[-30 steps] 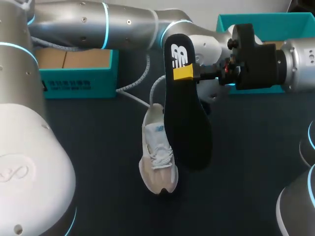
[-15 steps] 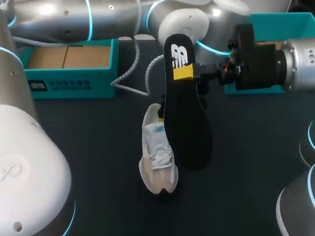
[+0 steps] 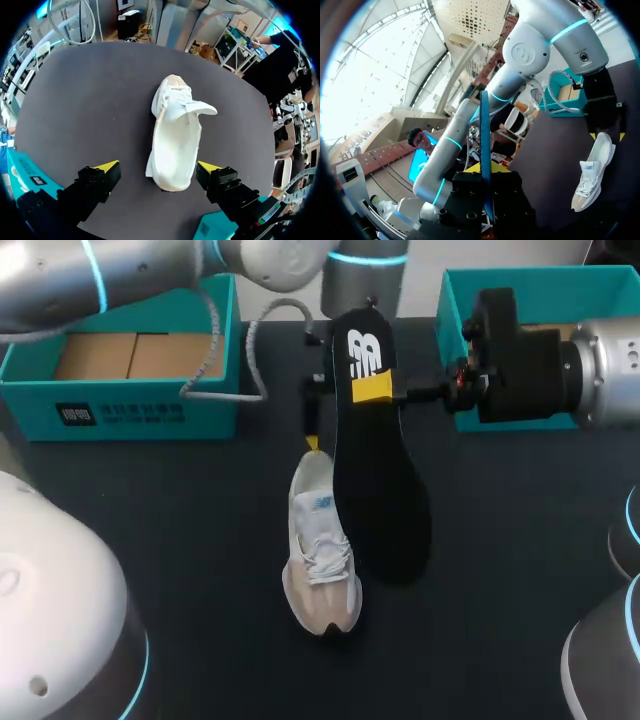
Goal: Take the shoe out of the shoebox, open the shoe tongue, remove and reinsert the insole, then place the shoe into the shoebox
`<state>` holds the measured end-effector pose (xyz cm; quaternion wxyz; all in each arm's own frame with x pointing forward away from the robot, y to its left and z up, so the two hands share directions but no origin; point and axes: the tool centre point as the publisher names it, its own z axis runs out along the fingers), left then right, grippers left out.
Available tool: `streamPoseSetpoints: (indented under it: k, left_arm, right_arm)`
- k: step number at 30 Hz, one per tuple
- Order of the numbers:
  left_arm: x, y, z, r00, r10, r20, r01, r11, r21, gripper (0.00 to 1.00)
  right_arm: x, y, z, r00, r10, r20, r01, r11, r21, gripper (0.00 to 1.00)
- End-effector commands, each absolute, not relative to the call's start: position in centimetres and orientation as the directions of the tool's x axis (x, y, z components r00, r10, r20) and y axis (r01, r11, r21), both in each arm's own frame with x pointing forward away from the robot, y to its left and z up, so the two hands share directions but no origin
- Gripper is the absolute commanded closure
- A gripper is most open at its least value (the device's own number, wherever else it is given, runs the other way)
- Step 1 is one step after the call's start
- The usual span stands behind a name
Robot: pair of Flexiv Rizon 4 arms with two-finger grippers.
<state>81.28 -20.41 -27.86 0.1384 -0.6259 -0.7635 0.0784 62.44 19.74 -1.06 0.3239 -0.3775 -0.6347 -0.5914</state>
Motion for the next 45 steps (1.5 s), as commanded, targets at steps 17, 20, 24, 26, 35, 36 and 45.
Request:
streamPoseSetpoints:
  k: [17, 20, 24, 26, 35, 36, 45]
  left_arm:
    - [79.4, -15.0, -21.7, -0.294, 0.751, -0.591, 0.947, 0.146, -0.285, 0.00]
    - [79.1, -14.5, -21.0, -0.293, 0.724, -0.625, 0.949, 0.137, -0.285, 0.00]
    - [78.7, -13.7, -20.0, -0.308, 0.684, -0.661, 0.944, 0.133, -0.302, 0.00]
    - [78.7, -13.7, -20.0, -0.308, 0.684, -0.661, 0.944, 0.133, -0.302, 0.00]
    - [78.7, -13.7, -20.0, -0.308, 0.684, -0.661, 0.944, 0.133, -0.302, 0.00]
    - [78.7, -13.7, -20.0, -0.308, 0.684, -0.661, 0.944, 0.133, -0.302, 0.00]
    - [78.8, -13.6, -20.2, -0.320, 0.650, -0.689, 0.944, 0.163, -0.286, 0.00]
  right_arm:
    - [65.7, 18.0, -0.7, -0.433, 0.101, 0.896, 0.897, -0.046, 0.439, 1.00]
    - [66.8, 17.4, -0.9, -0.416, 0.101, 0.904, 0.904, -0.064, 0.423, 1.00]
    - [68.6, 16.9, -1.2, -0.381, 0.096, 0.920, 0.918, -0.079, 0.389, 1.00]
    - [69.3, 16.7, -1.4, -0.351, 0.093, 0.932, 0.927, -0.103, 0.359, 1.00]
    - [70.3, 16.4, -2.5, -0.153, 0.093, 0.984, 0.971, -0.170, 0.167, 1.00]
    - [70.3, 16.4, -2.5, -0.153, 0.093, 0.984, 0.971, -0.170, 0.167, 1.00]
    - [70.3, 16.4, -2.5, -0.153, 0.093, 0.984, 0.971, -0.170, 0.167, 1.00]
